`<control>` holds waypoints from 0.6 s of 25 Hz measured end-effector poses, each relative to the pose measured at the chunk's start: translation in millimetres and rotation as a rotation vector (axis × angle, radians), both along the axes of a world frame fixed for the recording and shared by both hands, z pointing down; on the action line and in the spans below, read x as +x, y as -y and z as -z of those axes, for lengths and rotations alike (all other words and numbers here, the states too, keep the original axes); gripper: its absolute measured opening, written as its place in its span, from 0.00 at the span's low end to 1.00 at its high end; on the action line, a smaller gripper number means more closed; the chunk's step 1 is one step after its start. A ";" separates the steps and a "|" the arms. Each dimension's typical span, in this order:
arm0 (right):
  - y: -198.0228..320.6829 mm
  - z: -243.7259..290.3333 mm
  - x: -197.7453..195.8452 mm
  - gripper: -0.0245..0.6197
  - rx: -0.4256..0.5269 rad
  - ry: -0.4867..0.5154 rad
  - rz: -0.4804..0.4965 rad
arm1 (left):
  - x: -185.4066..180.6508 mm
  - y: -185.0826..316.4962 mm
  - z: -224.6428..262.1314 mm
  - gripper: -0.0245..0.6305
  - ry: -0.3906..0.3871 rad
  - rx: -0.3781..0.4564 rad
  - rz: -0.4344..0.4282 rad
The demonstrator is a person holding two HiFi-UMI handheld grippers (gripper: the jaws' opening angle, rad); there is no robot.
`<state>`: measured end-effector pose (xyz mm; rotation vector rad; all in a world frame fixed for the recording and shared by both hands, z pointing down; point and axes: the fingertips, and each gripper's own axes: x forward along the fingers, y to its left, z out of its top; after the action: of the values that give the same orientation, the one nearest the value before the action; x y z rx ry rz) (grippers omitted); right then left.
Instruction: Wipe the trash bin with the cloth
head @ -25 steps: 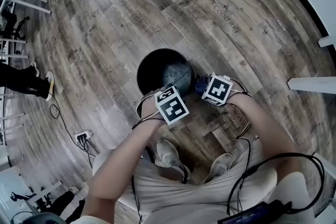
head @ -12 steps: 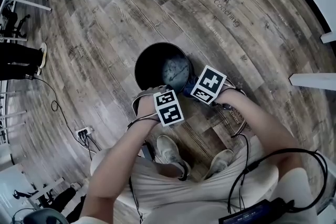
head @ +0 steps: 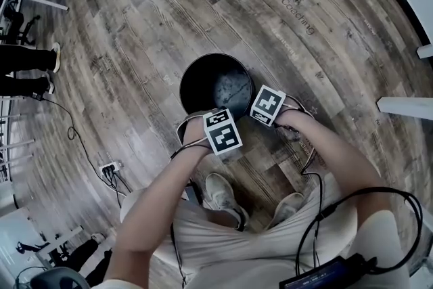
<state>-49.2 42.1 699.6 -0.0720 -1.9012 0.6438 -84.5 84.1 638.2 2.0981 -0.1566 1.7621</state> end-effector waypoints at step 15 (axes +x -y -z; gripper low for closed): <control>20.0 -109.9 8.0 0.22 0.354 -0.126 0.101 | 4.3 -0.4 3.0 0.09 -0.094 -0.027 0.108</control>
<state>-41.1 22.1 809.5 0.0967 -1.8490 0.2321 -80.2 84.4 635.1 2.1078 -0.2142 1.5921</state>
